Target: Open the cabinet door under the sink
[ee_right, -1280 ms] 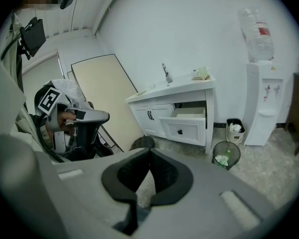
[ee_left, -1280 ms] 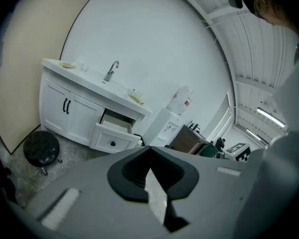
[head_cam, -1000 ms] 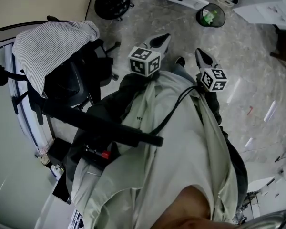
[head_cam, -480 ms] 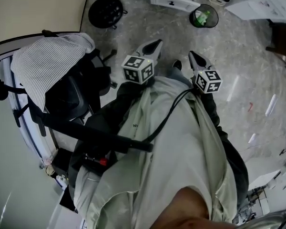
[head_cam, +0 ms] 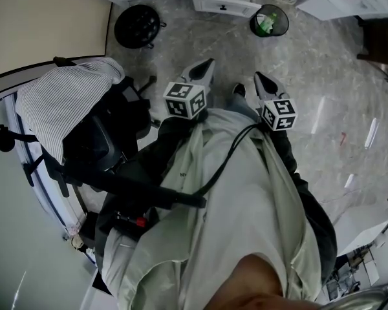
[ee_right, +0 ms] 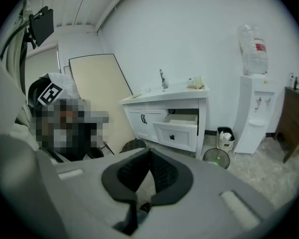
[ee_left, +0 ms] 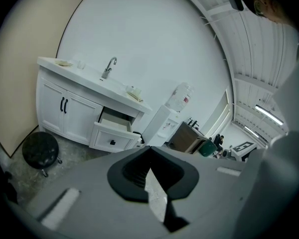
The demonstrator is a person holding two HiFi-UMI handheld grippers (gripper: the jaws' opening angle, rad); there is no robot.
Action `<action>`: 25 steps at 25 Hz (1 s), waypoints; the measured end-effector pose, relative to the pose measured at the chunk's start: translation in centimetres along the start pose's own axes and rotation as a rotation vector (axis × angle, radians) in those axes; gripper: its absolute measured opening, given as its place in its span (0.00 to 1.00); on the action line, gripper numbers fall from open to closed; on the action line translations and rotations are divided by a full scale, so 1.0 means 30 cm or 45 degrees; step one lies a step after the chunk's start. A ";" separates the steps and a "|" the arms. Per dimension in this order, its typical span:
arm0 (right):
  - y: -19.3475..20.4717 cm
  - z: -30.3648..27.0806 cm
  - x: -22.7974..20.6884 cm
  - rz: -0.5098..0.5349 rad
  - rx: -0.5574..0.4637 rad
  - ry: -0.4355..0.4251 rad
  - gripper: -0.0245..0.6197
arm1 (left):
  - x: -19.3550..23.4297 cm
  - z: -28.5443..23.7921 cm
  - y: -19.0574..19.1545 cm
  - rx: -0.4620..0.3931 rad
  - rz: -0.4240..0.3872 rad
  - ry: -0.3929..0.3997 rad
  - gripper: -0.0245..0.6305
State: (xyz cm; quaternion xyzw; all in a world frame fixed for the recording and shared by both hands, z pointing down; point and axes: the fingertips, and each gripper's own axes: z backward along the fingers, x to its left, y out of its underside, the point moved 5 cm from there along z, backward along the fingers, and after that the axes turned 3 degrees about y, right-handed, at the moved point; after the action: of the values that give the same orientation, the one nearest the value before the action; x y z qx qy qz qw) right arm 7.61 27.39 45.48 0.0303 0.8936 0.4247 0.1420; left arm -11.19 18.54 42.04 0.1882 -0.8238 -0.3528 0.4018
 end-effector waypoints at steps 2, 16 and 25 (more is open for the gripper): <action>0.005 0.007 -0.006 -0.008 0.000 0.007 0.04 | -0.003 -0.002 0.002 0.002 -0.002 -0.002 0.05; 0.008 0.006 0.000 0.022 0.016 -0.019 0.04 | -0.013 0.009 0.009 -0.008 0.004 -0.023 0.05; 0.021 -0.010 0.011 0.043 0.027 -0.054 0.04 | -0.002 0.028 0.029 -0.026 0.026 -0.054 0.05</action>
State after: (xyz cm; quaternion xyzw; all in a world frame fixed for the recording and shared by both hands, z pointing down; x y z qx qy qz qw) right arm 7.17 27.62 46.07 0.0559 0.8941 0.4170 0.1533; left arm -11.85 19.53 42.29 0.1681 -0.8303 -0.3610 0.3898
